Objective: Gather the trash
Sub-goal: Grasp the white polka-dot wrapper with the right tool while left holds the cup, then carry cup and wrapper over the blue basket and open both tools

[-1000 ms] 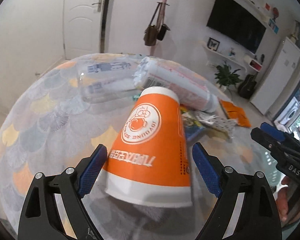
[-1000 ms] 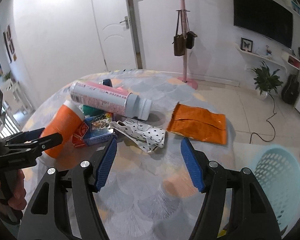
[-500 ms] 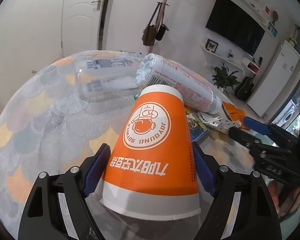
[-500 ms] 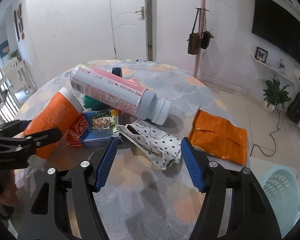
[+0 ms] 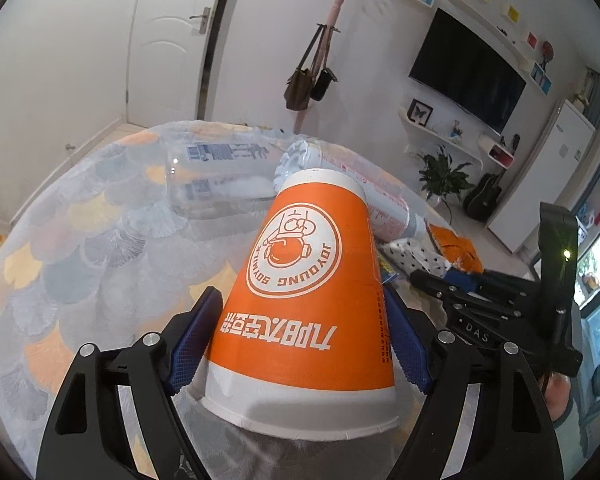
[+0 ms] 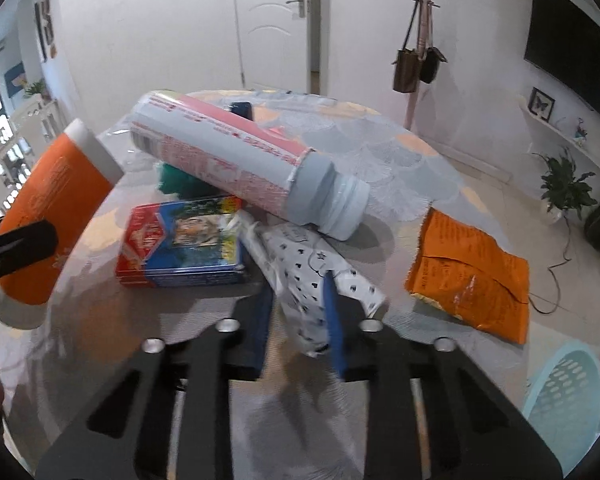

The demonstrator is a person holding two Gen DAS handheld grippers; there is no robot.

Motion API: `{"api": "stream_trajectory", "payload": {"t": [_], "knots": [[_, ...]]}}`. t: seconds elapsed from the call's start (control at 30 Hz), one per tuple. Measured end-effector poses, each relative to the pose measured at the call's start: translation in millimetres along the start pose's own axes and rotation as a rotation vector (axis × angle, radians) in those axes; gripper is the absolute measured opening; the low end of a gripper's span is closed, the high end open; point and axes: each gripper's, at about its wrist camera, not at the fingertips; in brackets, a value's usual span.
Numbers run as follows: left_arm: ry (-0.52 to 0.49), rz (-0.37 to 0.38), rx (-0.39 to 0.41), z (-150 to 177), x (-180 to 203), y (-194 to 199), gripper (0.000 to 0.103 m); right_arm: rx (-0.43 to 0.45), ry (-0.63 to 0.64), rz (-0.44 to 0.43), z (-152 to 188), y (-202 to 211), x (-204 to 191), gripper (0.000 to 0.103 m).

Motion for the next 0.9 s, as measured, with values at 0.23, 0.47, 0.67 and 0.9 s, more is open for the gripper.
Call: {"api": "stream_trajectory", "payload": {"t": [0.23, 0.47, 0.67, 0.9], "knots": [[-0.004, 0.021, 0.034, -1, 12, 15, 0.077, 0.078, -0.022, -0.032, 9, 37, -5, 0.006], [-0.034, 0.093, 0.064, -5, 40, 30, 0.077, 0.172, -0.107, 0.003, 20, 91, 15, 0.006], [-0.108, 0.157, 0.071, -5, 88, 28, 0.077, 0.244, -0.170, 0.081, 27, 132, 41, 0.006], [-0.230, 0.220, 0.036, -11, 156, 13, 0.078, 0.316, -0.249, 0.196, 47, 180, 85, 0.006]]}}
Point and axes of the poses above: each gripper's, at about its wrist camera, not at the fingertips, and y roughly against the way its jaws point, x to its right, z to its underside, and after that the axes turned 1 degree about -z, right-handed
